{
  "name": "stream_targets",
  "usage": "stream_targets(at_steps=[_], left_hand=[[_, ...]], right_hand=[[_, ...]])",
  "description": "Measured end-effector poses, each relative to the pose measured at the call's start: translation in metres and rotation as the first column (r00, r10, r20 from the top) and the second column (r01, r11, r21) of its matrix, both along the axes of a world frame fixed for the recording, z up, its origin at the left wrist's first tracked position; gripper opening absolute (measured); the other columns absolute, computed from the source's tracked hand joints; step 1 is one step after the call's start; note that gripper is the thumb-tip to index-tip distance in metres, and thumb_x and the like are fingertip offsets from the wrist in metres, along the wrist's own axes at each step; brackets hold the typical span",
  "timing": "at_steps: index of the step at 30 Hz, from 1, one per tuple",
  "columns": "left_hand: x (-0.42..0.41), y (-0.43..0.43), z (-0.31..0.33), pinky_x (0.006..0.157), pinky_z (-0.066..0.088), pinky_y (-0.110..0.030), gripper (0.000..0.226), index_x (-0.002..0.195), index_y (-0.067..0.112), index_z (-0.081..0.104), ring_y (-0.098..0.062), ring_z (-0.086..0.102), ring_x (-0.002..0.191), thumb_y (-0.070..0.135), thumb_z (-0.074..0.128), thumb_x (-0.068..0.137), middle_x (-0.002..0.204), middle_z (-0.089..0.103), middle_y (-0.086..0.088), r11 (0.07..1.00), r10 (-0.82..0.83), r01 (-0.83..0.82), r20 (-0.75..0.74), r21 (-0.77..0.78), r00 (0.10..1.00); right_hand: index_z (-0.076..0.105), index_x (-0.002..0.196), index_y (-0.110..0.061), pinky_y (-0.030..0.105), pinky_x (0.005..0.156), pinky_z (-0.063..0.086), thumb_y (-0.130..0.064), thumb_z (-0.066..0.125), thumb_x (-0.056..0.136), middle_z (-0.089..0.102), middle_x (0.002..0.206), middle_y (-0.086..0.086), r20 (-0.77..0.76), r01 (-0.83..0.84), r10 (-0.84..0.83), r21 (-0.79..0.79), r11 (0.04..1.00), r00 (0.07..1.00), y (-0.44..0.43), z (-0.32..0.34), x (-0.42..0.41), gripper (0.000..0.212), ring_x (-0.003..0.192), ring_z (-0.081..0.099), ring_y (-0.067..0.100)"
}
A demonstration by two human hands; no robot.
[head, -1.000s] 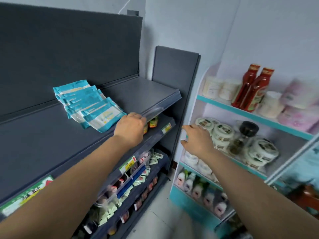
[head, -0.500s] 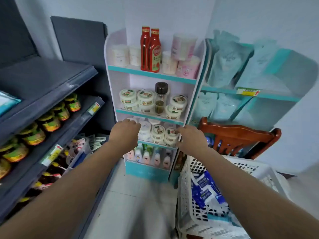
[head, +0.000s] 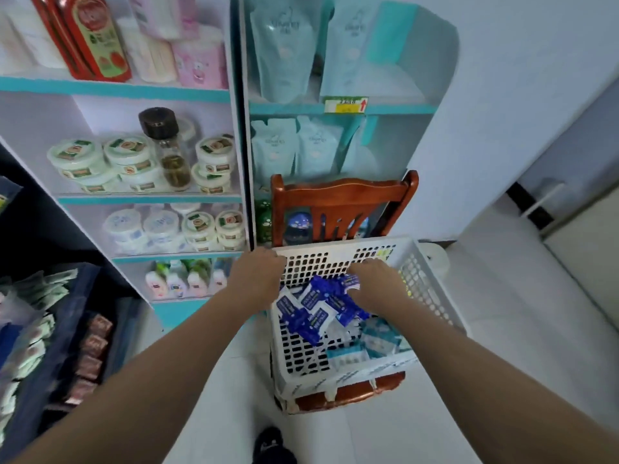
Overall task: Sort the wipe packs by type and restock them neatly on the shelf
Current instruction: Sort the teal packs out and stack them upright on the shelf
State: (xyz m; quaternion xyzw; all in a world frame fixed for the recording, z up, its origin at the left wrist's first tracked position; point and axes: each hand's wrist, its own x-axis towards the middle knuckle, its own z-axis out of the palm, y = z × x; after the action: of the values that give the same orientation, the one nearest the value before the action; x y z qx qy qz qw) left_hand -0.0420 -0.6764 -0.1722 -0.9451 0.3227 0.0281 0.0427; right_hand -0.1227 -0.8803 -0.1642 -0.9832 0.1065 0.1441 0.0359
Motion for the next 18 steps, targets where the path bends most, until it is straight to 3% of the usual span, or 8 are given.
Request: stream_targets(at_steps=[4, 9, 18], left_hand=[[0.005, -0.045, -0.034, 0.080, 0.048, -0.035, 0.023, 0.110, 0.017, 0.060, -0.022, 0.055, 0.104, 0.016, 0.054, 0.088, 0.109, 0.061, -0.003, 0.997, -0.075, 0.075, -0.119, -0.005, 0.990], [0.001, -0.091, -0.066, 0.083, 0.051, -0.036, 0.015, 0.102, 0.017, 0.058, -0.022, 0.056, 0.099, 0.015, 0.051, 0.089, 0.106, 0.060, -0.003, 0.987, -0.158, 0.160, -0.232, -0.012, 0.960], [-0.014, -0.162, -0.148, 0.075, 0.050, -0.037, 0.018, 0.102, 0.014, 0.059, -0.024, 0.055, 0.095, 0.007, 0.051, 0.088, 0.103, 0.058, -0.005, 0.979, -0.135, 0.190, -0.474, 0.069, 0.870]], right_hand=[[0.051, 0.134, -0.024, 0.039, 0.100, 0.045, -0.032, 0.056, 0.091, 0.051, 0.136, 0.003, -0.094, 0.115, -0.113, 0.016, 0.993, 0.989, -0.038, -0.018, -0.013, 0.044, 0.125, 0.047, 0.024], [0.053, 0.133, -0.025, 0.040, 0.104, 0.042, -0.035, 0.057, 0.091, 0.055, 0.134, 0.001, -0.152, 0.214, -0.210, 0.012, 0.977, 0.966, -0.073, -0.049, -0.027, 0.043, 0.123, 0.049, 0.022], [0.055, 0.128, -0.025, 0.037, 0.090, 0.052, -0.029, 0.061, 0.089, 0.061, 0.123, 0.000, -0.312, 0.228, -0.199, 0.058, 0.972, 0.929, -0.141, -0.119, -0.040, 0.040, 0.109, 0.058, 0.020]])
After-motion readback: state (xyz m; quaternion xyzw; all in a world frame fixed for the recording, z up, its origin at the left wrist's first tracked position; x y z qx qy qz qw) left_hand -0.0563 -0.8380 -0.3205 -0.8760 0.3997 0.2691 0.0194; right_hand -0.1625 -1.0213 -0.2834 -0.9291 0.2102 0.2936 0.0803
